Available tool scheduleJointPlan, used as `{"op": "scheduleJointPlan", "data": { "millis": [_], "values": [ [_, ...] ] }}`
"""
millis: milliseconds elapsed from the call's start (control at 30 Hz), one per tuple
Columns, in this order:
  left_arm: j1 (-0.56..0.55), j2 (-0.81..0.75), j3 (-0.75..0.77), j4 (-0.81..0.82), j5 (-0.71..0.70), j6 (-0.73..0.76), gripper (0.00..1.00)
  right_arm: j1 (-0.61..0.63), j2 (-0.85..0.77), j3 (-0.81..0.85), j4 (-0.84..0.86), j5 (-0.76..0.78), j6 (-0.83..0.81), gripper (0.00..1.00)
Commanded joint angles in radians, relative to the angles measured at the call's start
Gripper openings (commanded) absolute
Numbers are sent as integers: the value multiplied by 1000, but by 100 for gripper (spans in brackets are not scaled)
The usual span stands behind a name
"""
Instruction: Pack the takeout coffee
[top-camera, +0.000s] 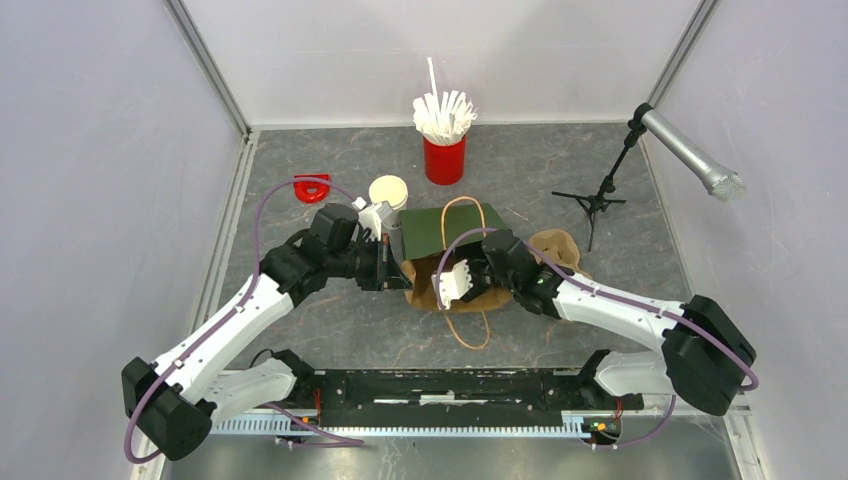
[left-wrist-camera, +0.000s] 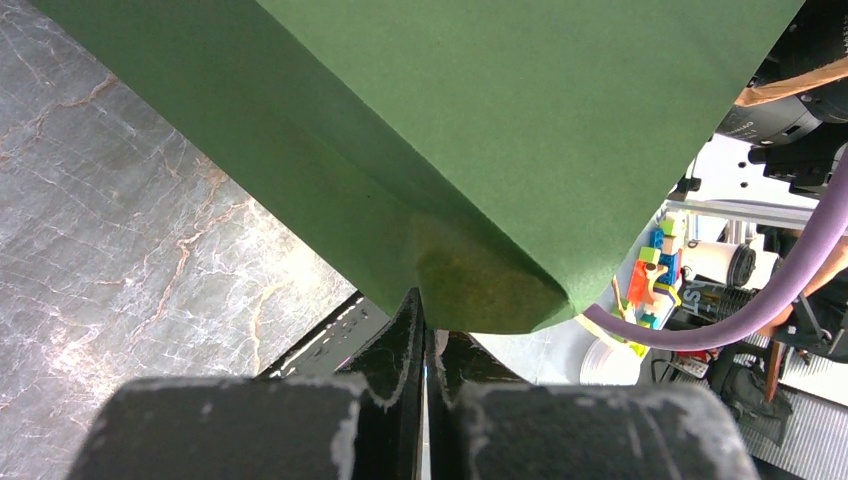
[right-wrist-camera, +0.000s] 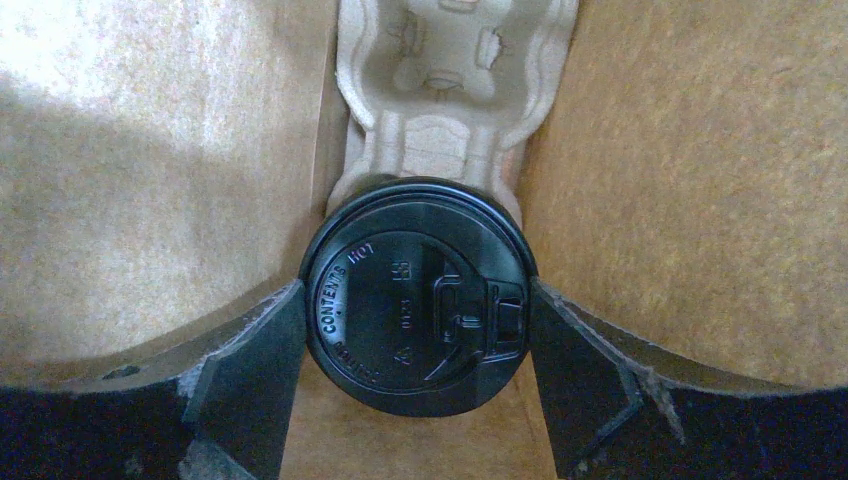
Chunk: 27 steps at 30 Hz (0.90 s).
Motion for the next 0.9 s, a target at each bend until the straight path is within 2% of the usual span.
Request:
{"op": "scheduleJointPlan", "data": {
  "millis": [0, 133, 300, 500, 700, 867],
  "values": [
    [-3, -3, 21, 18, 61, -16, 3, -21, 25, 1, -75, 11, 10, 64],
    [-3, -2, 30, 18, 52, -16, 3, -21, 5, 40, -129, 13, 29, 76],
    [-3, 2, 39, 19, 43, -16, 3, -20, -36, 57, -182, 16, 33, 79],
    [-3, 9, 43, 17, 44, -12, 3, -20, -67, 56, -224, 13, 26, 97],
    [-3, 11, 49, 13, 44, -13, 3, -18, -75, 85, -263, -1, 31, 98],
    [-3, 19, 64, 1, 44, -11, 3, -13, -81, 128, -323, -15, 34, 93]
  ]
}}
